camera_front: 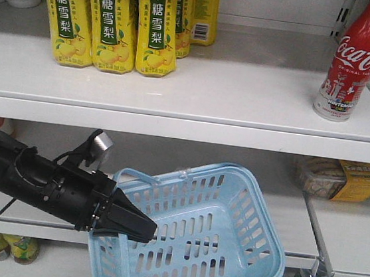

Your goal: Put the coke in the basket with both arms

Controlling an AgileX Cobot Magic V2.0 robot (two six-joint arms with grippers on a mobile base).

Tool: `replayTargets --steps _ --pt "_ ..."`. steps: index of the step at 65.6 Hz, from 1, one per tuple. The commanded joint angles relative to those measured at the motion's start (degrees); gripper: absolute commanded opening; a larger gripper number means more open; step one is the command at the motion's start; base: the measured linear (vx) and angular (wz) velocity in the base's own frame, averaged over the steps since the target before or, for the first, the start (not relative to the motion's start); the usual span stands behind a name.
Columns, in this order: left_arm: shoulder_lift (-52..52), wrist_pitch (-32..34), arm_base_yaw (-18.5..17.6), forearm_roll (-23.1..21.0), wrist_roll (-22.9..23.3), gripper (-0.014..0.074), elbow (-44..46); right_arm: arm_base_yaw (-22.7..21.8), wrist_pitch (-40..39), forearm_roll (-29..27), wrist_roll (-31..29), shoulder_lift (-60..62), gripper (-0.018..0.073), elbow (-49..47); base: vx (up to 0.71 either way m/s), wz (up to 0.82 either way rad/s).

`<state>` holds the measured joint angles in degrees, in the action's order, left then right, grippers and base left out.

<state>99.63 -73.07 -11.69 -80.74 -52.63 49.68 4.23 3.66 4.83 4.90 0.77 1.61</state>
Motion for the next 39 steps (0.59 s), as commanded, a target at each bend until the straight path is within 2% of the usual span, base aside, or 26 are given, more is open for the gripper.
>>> replayTargets --steps 1,39 --pt "-2.0 2.2 0.0 -2.8 -0.8 -0.0006 1.1 -0.2 -4.1 0.3 -0.1 0.9 -0.0009 0.6 0.0 0.0" --pt "-2.0 2.2 0.0 -2.8 -0.8 -0.0006 1.1 -0.2 -4.7 0.3 -0.1 0.9 -0.0009 0.6 0.0 0.0"
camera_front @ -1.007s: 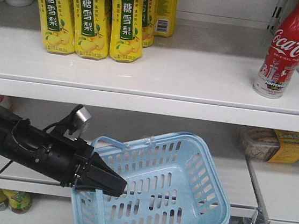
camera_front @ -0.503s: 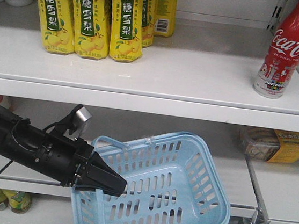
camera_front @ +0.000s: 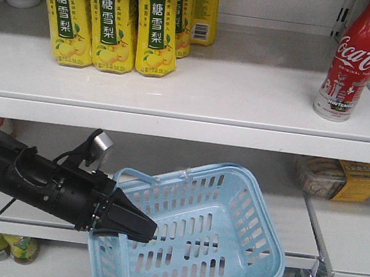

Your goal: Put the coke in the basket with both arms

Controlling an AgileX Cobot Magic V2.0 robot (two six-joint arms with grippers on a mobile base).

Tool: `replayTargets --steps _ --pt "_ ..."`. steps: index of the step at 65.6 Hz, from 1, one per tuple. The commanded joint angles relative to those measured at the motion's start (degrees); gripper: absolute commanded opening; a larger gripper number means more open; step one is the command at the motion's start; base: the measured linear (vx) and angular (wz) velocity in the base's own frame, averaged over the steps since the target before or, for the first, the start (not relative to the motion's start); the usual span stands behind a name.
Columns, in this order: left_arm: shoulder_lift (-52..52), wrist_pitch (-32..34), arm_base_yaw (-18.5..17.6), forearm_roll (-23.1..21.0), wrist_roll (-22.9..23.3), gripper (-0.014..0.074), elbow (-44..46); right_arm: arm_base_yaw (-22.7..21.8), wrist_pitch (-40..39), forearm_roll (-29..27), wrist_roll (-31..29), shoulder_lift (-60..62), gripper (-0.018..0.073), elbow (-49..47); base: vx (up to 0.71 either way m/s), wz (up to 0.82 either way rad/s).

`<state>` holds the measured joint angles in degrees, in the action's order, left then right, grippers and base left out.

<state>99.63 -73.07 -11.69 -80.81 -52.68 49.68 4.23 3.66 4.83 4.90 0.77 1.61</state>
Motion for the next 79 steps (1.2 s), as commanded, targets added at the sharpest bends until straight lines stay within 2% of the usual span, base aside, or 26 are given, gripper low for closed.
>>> replayTargets --steps 1,10,14,33,46,55,72,79 --pt "-2.0 2.2 0.0 -2.7 -0.7 -0.0006 1.1 -0.2 -4.9 0.3 -0.1 0.9 -0.0009 0.6 0.0 0.0" --pt "-2.0 2.2 0.0 -2.7 -0.7 -0.0006 1.1 -0.2 -10.9 0.3 -0.1 0.8 -0.0009 0.3 0.0 0.0" --pt "-2.0 2.2 0.0 -2.7 -0.7 -0.0006 1.1 -0.2 -11.3 0.3 -0.1 0.6 -0.0009 -0.7 0.0 0.0" --pt "-2.0 2.2 0.0 -2.7 -0.7 -0.0006 1.1 -0.2 1.5 0.5 -0.2 -11.6 -0.0009 -17.0 0.0 0.0" --pt "-2.0 2.2 0.0 -2.7 -0.7 -0.0006 1.1 -0.2 1.2 0.2 -0.1 -22.2 -0.0009 -25.7 0.0 0.0" --pt "-2.0 2.2 0.0 -2.7 -0.7 -0.0006 1.1 -0.2 -3.7 0.2 0.1 -25.3 -0.0009 -26.5 0.0 0.0" --pt "-2.0 2.2 0.0 -2.7 -0.7 -0.0006 1.1 -0.2 -4.5 0.2 0.1 -26.2 0.0 -26.5 0.0 0.0" --pt "-2.0 2.2 0.0 -2.7 -0.7 -0.0006 1.1 -0.2 -4.2 0.2 0.0 -26.2 0.0033 -26.6 0.0 0.0"
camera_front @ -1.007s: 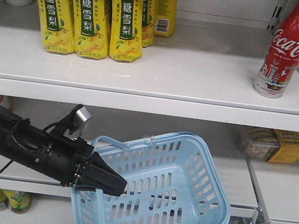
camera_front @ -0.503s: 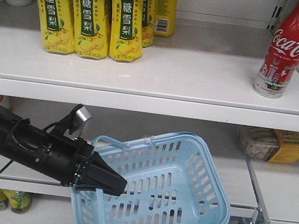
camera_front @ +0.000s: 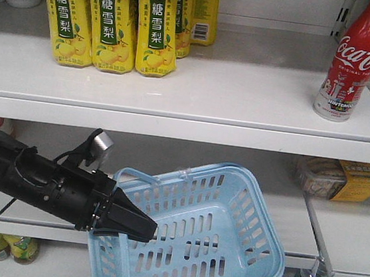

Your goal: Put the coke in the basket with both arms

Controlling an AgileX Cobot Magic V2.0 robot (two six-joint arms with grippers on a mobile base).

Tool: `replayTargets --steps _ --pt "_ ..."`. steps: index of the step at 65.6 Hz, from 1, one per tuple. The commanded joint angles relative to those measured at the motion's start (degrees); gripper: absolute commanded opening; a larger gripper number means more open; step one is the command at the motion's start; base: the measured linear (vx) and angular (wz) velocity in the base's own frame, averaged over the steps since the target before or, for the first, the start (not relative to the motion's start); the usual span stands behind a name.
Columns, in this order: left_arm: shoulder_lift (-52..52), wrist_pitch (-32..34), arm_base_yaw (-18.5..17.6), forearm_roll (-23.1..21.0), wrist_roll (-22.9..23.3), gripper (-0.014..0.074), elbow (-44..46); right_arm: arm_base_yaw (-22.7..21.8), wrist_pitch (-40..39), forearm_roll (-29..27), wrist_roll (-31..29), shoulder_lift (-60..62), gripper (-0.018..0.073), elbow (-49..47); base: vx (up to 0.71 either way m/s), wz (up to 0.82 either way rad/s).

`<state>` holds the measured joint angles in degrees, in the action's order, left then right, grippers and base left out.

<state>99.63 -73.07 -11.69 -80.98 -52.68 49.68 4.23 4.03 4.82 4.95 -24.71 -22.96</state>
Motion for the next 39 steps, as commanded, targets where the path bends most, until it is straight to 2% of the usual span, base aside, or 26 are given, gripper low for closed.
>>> replayTargets --steps 1,13,29,39 --pt "-2.0 2.2 0.0 -2.6 -0.7 -0.0006 1.1 -0.2 -4.7 0.3 -0.1 -0.7 0.0043 -2.1 0.0 0.0" --pt "-2.0 2.2 0.0 -2.6 -0.7 -0.0006 1.1 -0.2 -4.7 0.3 -0.1 -0.7 0.0169 -2.1 0.0 0.0" --pt "-2.0 2.2 0.0 -2.6 -0.7 -0.0006 1.1 -0.2 -4.7 0.3 0.0 -0.7 0.0419 -2.1 0.0 0.0" --pt "-2.0 2.2 0.0 -2.6 -0.7 -0.0006 1.1 -0.2 -4.7 0.3 0.0 -0.7 0.0524 -2.1 0.0 0.0"
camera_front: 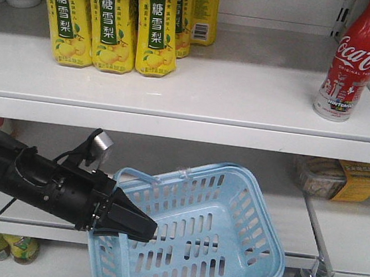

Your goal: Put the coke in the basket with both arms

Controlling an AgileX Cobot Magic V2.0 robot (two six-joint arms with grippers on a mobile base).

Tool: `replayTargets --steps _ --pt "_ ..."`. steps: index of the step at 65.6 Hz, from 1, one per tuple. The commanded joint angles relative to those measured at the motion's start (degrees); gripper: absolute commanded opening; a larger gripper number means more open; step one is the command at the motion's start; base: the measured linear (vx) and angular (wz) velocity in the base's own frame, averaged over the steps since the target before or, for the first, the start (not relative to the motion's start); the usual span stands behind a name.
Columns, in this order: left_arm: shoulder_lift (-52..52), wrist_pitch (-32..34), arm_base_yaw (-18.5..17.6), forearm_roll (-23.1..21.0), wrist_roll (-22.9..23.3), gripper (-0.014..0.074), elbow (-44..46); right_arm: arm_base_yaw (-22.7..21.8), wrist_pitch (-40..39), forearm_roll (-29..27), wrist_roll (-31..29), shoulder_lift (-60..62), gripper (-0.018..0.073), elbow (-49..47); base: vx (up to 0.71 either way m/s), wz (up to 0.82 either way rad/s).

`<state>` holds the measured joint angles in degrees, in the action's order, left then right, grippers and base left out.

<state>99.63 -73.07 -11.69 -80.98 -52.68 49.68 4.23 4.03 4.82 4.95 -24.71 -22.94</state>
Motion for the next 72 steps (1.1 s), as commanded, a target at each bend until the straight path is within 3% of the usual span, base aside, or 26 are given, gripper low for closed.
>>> replayTargets --steps 1,18,45,59,72 --pt "-2.0 2.2 0.0 -2.6 -0.7 -0.0006 1.1 -0.2 -4.7 0.3 0.0 -0.7 0.053 -2.1 0.0 0.0" --pt "-2.0 2.2 0.0 -2.6 -0.7 -0.0006 1.1 -0.1 -5.5 0.2 0.0 -1.2 0.0544 -3.4 0.0 0.0" --pt "-2.0 2.2 0.0 -2.6 -0.7 -0.0006 1.1 0.0 -2.3 0.2 -0.2 -16.7 0.0544 -22.3 0.0 0.0" --pt "-2.0 2.2 0.0 -2.6 -0.7 -0.0006 1.1 6.5 -2.2 3.1 -4.6 -25.0 0.0544 -30.2 0.0 0.0" --pt "-2.0 2.2 0.0 -2.6 -0.7 -0.0006 1.1 6.2 0.5 1.3 -2.3 -31.6 0.0544 -37.5 0.0 0.0"
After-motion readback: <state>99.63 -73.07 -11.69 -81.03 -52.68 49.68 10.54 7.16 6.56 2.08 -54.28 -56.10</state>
